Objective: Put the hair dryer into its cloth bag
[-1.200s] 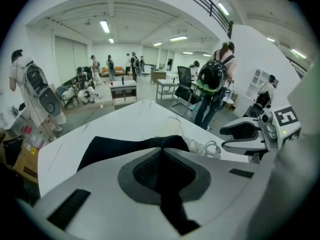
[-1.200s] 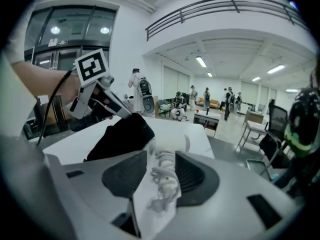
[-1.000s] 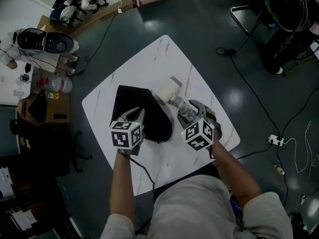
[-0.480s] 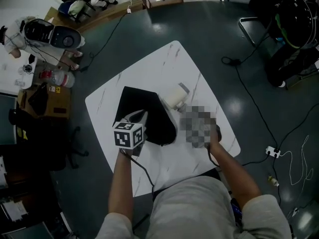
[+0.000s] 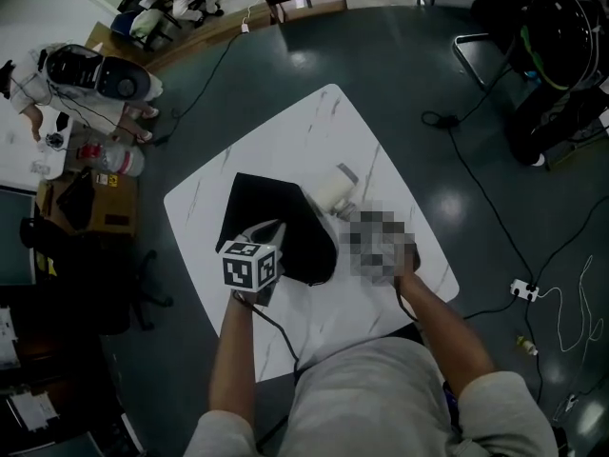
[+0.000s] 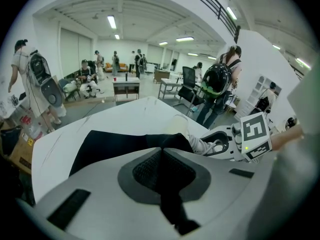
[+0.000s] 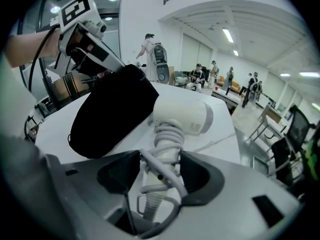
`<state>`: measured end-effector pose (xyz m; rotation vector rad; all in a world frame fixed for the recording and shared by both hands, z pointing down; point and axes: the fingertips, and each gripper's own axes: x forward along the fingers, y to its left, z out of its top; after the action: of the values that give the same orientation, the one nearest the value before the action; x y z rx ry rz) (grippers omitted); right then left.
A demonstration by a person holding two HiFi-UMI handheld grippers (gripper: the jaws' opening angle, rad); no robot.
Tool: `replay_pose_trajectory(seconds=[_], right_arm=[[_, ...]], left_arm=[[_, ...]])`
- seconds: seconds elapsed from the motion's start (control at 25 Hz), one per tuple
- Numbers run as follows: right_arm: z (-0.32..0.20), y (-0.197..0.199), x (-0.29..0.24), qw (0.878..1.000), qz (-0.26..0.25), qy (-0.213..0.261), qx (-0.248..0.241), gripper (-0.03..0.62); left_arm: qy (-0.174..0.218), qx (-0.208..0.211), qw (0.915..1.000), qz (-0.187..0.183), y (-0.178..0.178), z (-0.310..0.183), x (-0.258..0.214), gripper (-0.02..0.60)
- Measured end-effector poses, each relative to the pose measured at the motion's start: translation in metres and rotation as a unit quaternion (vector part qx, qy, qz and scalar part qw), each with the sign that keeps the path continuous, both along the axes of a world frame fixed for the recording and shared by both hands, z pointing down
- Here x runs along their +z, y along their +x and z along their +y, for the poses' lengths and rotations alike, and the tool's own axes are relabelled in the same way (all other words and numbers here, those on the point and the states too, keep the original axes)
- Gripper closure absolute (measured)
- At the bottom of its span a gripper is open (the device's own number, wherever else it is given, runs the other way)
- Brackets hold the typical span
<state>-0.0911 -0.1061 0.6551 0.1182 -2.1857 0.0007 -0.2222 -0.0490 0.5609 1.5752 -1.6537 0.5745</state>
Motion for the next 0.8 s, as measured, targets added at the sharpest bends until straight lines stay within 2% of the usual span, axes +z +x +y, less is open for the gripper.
replay_pose_trajectory(seconds=[0.36, 0.8], right_arm=[[0.008, 0.043, -0.004, 1.0, 0.003, -0.01, -0.003, 0.361], [0.026, 0.088, -0.026, 0.998, -0.062, -0.022, 0.014, 0.37]], left_arm=[[-0.026, 0.019, 0.9995, -0.007, 0.014, 0.004, 0.018, 0.566], [-0.038, 0.031, 0.9987, -0.011, 0.019, -0.004, 0.028, 0.566]])
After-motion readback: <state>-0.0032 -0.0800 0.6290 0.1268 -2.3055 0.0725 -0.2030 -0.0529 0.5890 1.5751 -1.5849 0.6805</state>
